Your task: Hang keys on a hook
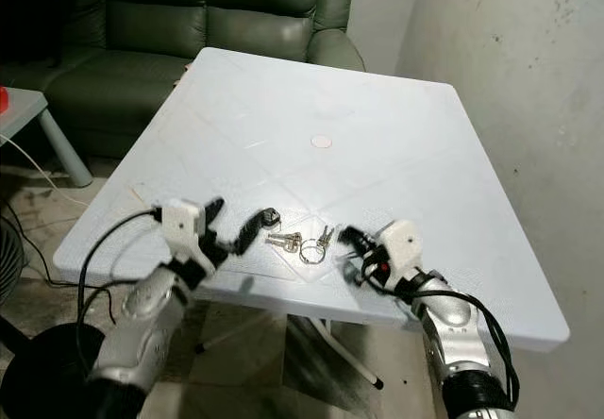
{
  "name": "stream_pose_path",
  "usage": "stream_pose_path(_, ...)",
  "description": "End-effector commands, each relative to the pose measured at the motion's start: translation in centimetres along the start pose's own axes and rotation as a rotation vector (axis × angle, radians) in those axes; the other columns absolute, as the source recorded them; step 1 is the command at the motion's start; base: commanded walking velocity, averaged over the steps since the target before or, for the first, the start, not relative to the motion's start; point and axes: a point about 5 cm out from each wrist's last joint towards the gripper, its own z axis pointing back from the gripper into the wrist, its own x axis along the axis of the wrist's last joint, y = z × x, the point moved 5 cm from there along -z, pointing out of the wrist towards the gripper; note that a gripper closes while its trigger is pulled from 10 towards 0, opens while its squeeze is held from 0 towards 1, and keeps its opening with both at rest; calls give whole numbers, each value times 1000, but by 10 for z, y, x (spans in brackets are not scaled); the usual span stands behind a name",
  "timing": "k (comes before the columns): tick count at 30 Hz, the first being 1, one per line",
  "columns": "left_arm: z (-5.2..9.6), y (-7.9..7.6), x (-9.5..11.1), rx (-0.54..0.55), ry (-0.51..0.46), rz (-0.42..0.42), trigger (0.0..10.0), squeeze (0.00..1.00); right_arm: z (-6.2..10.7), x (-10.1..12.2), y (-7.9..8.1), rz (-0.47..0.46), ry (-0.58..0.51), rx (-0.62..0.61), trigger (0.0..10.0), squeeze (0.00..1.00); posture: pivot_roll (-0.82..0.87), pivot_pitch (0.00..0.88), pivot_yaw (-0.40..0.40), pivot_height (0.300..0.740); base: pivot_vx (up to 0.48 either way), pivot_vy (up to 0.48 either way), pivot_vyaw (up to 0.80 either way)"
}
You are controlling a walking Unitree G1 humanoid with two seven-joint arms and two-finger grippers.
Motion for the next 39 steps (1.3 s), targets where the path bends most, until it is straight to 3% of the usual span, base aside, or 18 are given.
stream_pose_path(1,-12,9,7,55,-11,-5,10000,0,-6,23,-12,-27,-91,-72,0,0,35,41,-96,711,0,0,0)
stream_pose_path(4,-18,13,13,74,-21,-11,10000,0,-7,29,-13,-36,-116,-90,0,0,31,37,-93,711,0,0,0)
stream_pose_path(6,-34,22,30,117,-44,-54,10000,0,-10,47,-21,-69,-191,-160,0,0,25,30,-88,711,0,0,0)
stream_pose_path(9,-44,31,45,155,-74,-119,10000,0,-9,61,-25,-103,-248,-221,0,0,13,18,-80,711,0,0,0)
stream_pose_path(11,-49,37,55,177,-88,-109,10000,0,-7,70,-30,-119,-286,-276,0,0,13,18,-80,711,0,0,0)
stream_pose_path(14,-50,43,54,192,-56,-74,10000,0,-3,75,-34,-150,-313,-333,0,0,4,11,-74,711,0,0,0)
stream_pose_path(15,-51,46,52,186,-39,-4,10000,0,0,78,-37,-185,-332,-371,0,0,4,11,-74,711,0,0,0)
stream_pose_path(18,-46,50,55,190,-54,-42,10000,0,6,79,-39,-202,-341,-438,0,0,-9,9,-58,711,0,0,0)
stream_pose_path(22,-41,55,48,192,-33,-20,10000,0,13,75,-38,-243,-330,-500,0,0,-9,9,-58,711,0,0,0)
stream_pose_path(24,-37,59,45,194,-12,23,10000,0,17,72,-31,-274,-331,-519,0,0,-17,8,-44,711,0,0,0)
stream_pose_path(28,-31,59,53,174,-47,-29,10000,0,22,76,-22,-278,-337,-538,0,0,-19,9,-47,711,0,0,0)
stream_pose_path(29,-30,59,55,175,-56,-42,10000,0,22,77,-21,-276,-339,-539,392,0,-19,9,-47,711,0,0,0)
stream_pose_path(30,-30,59,57,175,-62,-52,10000,0,22,77,-20,-276,-340,-539,6235,0,-21,9,-46,711,0,0,0)
stream_pose_path(31,-29,59,59,173,-71,-54,10000,0,22,79,-19,-261,-338,-540,6235,0,-23,10,-45,711,0,0,0)
stream_pose_path(32,-29,58,60,171,-75,-53,10000,0,21,80,-19,-247,-337,-540,10000,0,-25,10,-45,711,0,0,0)
stream_pose_path(35,-28,58,62,171,-85,-55,10000,0,20,83,-16,-215,-336,-534,10000,0,-27,12,-43,711,0,0,0)
stream_pose_path(39,-20,58,68,169,-141,-39,10000,0,20,76,-18,-135,-253,-561,10000,0,-29,13,-42,711,0,0,0)
